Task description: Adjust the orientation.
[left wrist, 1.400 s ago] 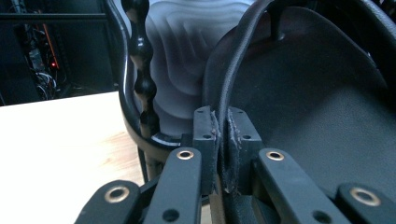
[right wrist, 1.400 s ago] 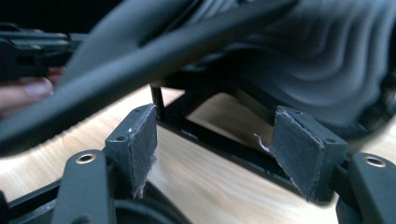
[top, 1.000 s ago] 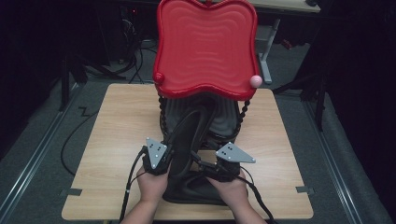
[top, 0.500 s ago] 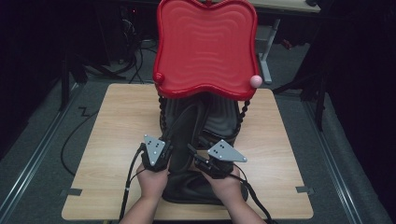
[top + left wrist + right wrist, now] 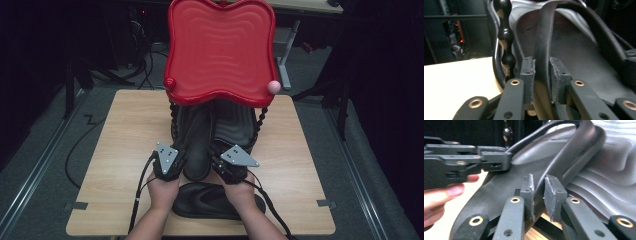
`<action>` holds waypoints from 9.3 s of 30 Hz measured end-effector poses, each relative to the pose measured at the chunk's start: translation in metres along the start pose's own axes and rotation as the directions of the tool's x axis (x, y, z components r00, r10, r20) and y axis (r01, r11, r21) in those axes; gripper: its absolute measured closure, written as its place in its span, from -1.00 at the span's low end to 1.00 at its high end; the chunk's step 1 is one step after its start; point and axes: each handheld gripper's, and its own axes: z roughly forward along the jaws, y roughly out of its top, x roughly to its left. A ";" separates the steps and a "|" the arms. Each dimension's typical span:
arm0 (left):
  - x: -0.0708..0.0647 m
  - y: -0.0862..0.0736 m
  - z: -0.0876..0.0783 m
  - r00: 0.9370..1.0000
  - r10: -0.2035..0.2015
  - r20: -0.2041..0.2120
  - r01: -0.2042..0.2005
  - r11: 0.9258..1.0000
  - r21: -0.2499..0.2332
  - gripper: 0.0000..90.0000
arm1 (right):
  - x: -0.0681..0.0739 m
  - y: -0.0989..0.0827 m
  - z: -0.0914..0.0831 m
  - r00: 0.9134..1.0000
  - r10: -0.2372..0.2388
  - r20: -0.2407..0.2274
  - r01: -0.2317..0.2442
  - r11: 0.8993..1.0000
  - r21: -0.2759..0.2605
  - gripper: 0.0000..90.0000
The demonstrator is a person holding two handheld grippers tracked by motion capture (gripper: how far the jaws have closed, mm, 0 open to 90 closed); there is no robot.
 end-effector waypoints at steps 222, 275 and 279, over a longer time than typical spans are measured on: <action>-0.012 -0.066 -0.002 0.986 0.131 0.104 -0.164 0.885 0.437 0.01 | -0.042 -0.098 -0.087 0.989 0.121 -0.082 -0.095 0.958 0.269 0.28; 0.016 -0.063 -0.063 0.979 0.078 0.189 -0.135 0.941 0.310 -0.03 | -0.045 -0.055 -0.129 0.991 0.015 0.130 -0.030 0.993 0.116 0.85; 0.002 -0.056 -0.066 0.974 0.097 0.205 -0.154 0.946 0.284 -0.01 | -0.053 -0.047 -0.126 0.982 0.008 0.190 -0.027 0.995 0.096 0.85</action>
